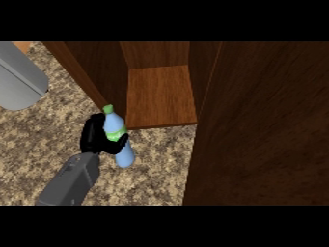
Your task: Pick up the bottled water, place it into the cabinet and close the cabinet
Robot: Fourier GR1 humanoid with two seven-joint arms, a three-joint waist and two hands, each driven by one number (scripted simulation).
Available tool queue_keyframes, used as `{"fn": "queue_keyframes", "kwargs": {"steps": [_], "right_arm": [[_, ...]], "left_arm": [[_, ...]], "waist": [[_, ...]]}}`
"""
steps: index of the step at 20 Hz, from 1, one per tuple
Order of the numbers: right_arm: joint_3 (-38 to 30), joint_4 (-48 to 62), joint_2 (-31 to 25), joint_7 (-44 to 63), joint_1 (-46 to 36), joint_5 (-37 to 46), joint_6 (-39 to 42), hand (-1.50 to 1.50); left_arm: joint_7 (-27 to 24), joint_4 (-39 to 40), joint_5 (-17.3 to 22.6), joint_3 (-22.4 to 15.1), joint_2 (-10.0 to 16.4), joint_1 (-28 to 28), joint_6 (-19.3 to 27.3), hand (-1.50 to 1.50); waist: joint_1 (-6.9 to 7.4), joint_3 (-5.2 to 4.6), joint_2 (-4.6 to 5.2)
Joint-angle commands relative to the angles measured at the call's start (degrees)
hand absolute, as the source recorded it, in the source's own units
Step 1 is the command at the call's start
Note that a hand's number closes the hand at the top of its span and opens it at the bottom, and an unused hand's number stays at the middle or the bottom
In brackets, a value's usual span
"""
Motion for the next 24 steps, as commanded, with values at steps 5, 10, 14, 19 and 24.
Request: {"fn": "queue_keyframes", "kwargs": {"steps": [5,10,14,19,24], "right_arm": [[-3.0,0.2,-1.7,-0.3,0.0,-6.1,3.4,-1.5],[-6.1,2.1,-2.9,-0.1,-0.7,-9.2,4.3,-1.5],[-8.0,3.3,-4.1,-0.3,-1.7,-11.5,5.3,-1.5],[-9.7,4.6,-4.6,-0.5,-1.7,-13.8,6.2,-1.5],[-10.3,6.0,-5.5,-1.3,-1.8,-14.9,8.3,-1.5]], "left_arm": [[7.5,-2.9,-0.3,-2.3,-5.9,-16.0,10.6,1.5],[7.6,-2.0,-1.0,-3.9,-5.9,-14.8,15.7,1.5],[7.4,-2.0,-1.3,-4.3,-5.9,-14.6,19.2,1.5],[6.5,-2.1,-0.9,-4.9,-5.9,-13.7,22.2,1.5],[6.2,-1.9,1.7,-1.6,-5.9,-14.2,21.6,1.5]], "waist": [[-3.75,-0.92,0.73],[-3.64,-1.0,1.22],[-3.86,-1.01,1.52],[-4.09,-1.09,1.64],[-5.04,-1.15,2.26]]}}
